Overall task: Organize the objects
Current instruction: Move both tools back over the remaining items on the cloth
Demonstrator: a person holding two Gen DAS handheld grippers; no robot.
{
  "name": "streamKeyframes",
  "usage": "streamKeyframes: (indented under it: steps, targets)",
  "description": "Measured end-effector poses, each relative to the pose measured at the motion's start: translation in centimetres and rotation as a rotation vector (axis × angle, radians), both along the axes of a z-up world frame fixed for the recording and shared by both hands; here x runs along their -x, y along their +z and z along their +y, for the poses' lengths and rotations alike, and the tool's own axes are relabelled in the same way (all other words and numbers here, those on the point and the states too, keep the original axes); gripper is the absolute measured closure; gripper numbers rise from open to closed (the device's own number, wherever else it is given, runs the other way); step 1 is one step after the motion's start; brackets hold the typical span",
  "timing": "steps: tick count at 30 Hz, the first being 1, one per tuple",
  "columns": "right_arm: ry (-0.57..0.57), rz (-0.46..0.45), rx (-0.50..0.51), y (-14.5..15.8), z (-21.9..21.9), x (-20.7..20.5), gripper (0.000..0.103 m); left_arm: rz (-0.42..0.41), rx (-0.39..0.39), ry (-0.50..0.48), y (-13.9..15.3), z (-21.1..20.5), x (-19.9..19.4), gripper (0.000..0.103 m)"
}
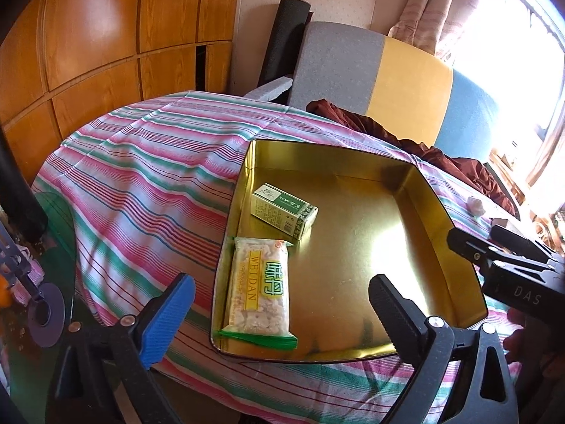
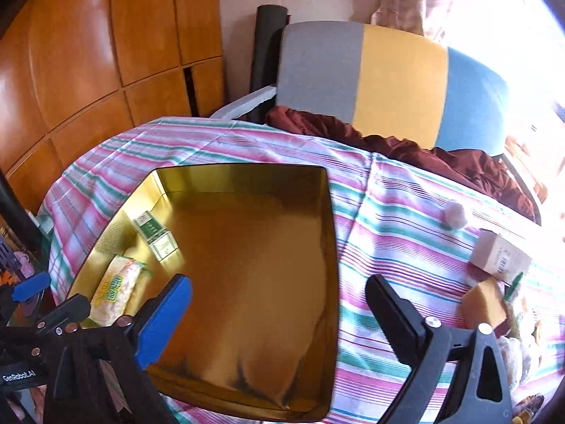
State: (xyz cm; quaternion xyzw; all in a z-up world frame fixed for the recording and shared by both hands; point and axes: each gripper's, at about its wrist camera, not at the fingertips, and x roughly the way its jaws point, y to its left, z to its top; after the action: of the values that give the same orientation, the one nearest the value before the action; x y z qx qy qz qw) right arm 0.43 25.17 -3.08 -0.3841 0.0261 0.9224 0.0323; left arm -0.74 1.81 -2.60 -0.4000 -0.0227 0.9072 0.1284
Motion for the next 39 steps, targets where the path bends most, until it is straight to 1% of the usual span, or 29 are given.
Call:
streamKeyframes:
  steps: [6,10,12,17,22,25,27,28,29,31,34,37,39]
  targets:
    - [-0.093,0.003,0.015,0.4,4.9,-1.4,0.000,0.027,-0.006,-0.027,0.5,1.4,-0.1,0.000]
    - [-0.173,-0.010,0.015,0.7,9.5,-2.6,0.000,0.051,-0.014,-0.072,1.3,3.1,-0.2,0.000]
    - [-0.218,-0.014,0.032,1.0,12.2,-3.3,0.000,0.062,-0.013,-0.101,1.7,4.3,-0.2,0.000]
    - [-0.369,-0.008,0.043,2.1,20.2,-5.1,0.000,0.058,-0.031,-0.227,2.8,8.2,-0.2,0.000]
    - [-0.554,-0.003,0.028,2.1,28.1,-7.2,0.000,0.077,-0.008,-0.368,4.1,13.3,-1.2,0.000]
    - [-0.650,0.021,0.081,1.1,31.6,-8.9,0.000,0.081,0.025,-0.454,4.4,16.9,-2.1,0.000]
    - [-0.716,0.004,0.174,0.2,33.5,-9.8,0.000,0.073,0.039,-0.500,4.4,19.5,-2.6,0.000]
    - [-0.735,0.011,0.218,0.0,34.1,-10.2,0.000,0.072,0.044,-0.523,4.3,20.7,-2.8,0.000]
    - [-0.756,0.010,0.226,-0.1,34.3,-10.4,0.000,0.070,0.058,-0.542,4.1,22.0,-3.0,0.000]
    - [-0.774,-0.026,0.227,-0.5,34.6,-10.6,0.000,0.067,0.077,-0.574,3.8,24.3,-3.3,0.000]
    - [-0.753,-0.049,0.290,-1.3,34.8,-10.3,0.000,0.063,0.125,-0.634,2.7,28.1,-3.4,0.000]
    - [-0.731,-0.049,0.291,-1.3,34.6,-10.2,0.000,0.018,0.164,-0.709,0.9,31.6,-3.2,0.000]
    - [-0.724,-0.041,0.298,-1.2,34.6,-10.2,0.000,0.009,0.185,-0.746,-0.1,33.7,-3.3,0.000]
